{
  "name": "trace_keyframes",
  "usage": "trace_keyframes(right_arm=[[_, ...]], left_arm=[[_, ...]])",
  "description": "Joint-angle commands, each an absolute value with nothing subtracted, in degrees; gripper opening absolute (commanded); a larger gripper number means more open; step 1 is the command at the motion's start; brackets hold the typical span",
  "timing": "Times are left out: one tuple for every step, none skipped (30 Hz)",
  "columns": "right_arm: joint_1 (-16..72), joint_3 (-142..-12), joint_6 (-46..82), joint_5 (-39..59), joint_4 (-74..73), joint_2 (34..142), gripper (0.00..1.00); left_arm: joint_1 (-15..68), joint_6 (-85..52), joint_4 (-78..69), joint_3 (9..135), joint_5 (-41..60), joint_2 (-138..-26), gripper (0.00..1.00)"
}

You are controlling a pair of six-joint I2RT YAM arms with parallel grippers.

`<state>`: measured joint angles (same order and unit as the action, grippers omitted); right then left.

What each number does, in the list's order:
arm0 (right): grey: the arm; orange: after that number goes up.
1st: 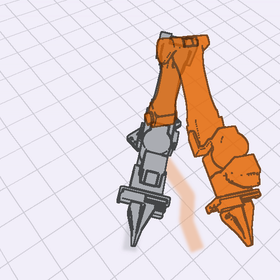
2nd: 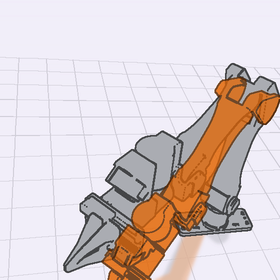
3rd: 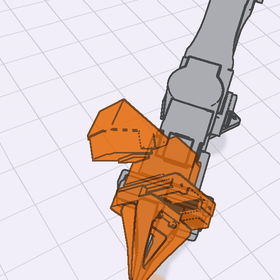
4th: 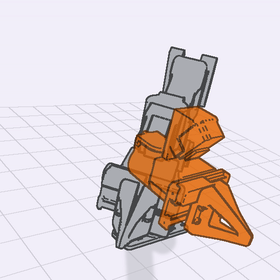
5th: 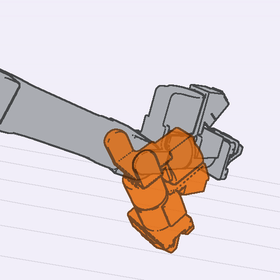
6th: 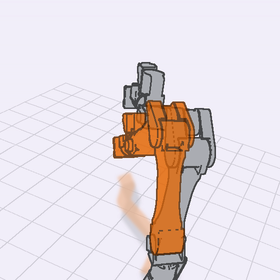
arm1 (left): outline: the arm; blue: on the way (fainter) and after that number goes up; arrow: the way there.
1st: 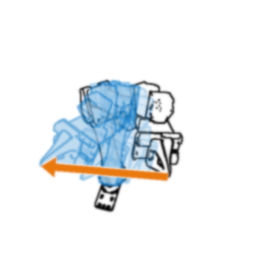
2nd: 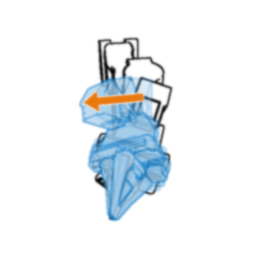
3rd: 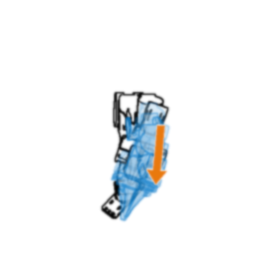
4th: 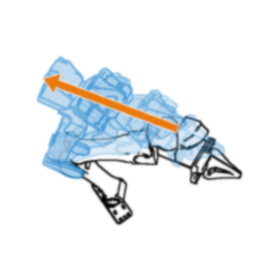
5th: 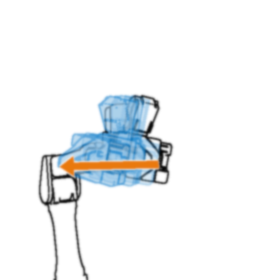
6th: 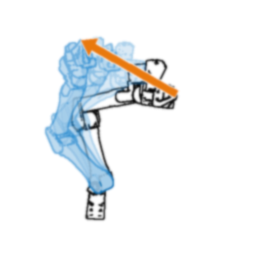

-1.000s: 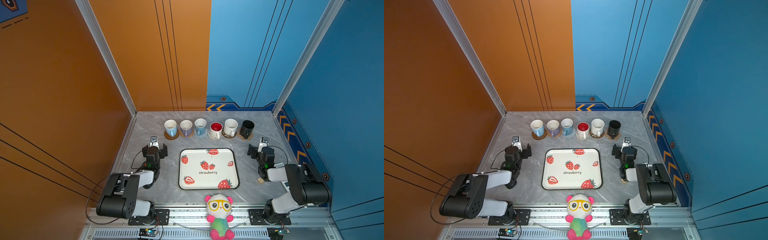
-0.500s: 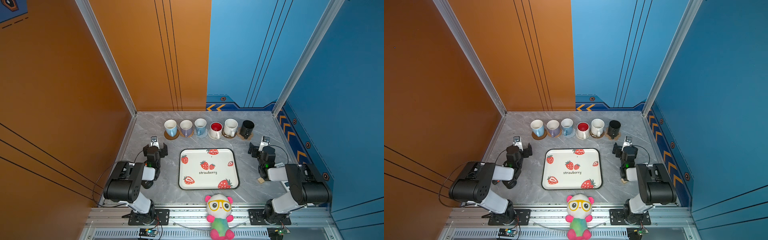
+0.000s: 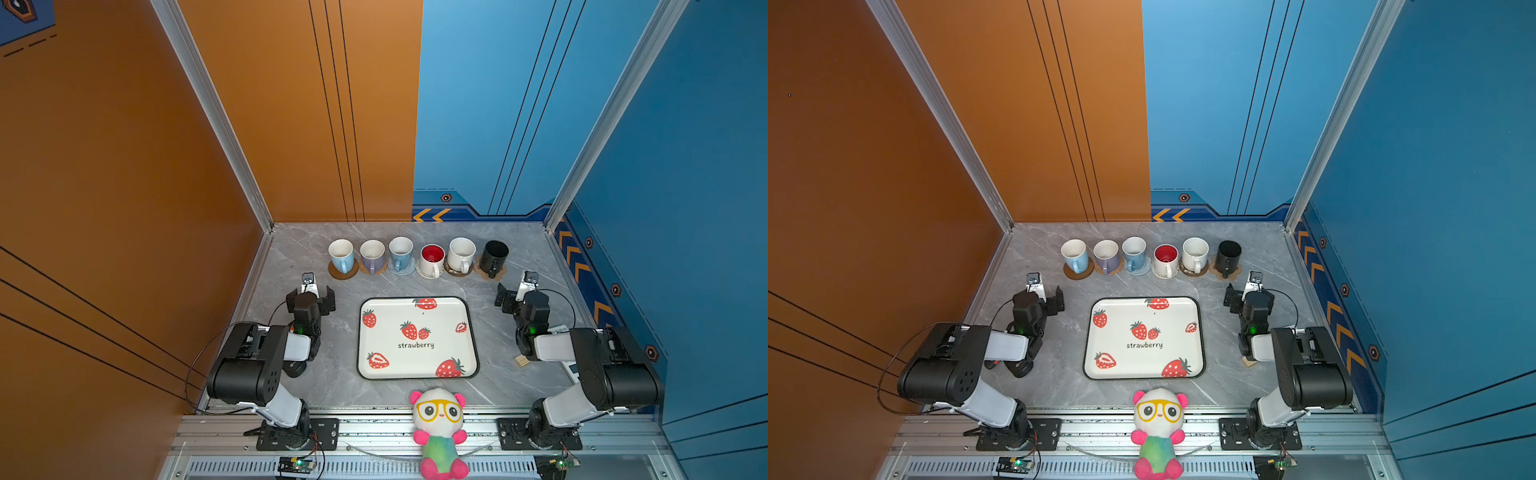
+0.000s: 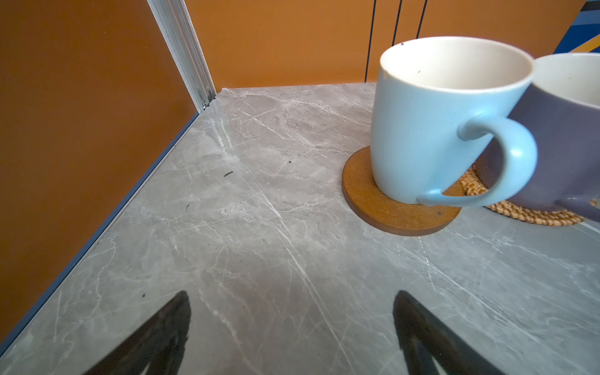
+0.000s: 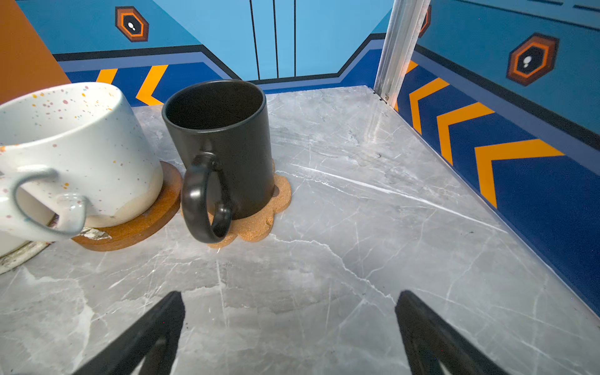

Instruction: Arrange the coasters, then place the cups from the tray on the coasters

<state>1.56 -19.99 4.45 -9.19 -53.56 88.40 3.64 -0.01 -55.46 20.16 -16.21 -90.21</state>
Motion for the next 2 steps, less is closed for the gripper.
trace_keyframes(right_arm=[[2.09, -20.84, 4.0, -10.36, -53.02, 88.51, 1.0], [2.13, -20.84, 4.01, -10.55, -53.04, 88.52, 1.0]], left_arm=[[3.25, -0.66, -54.85, 20.85, -16.7, -89.62, 0.98], [3.25, -0.67, -54.9, 20.88, -16.69, -89.57, 0.98]])
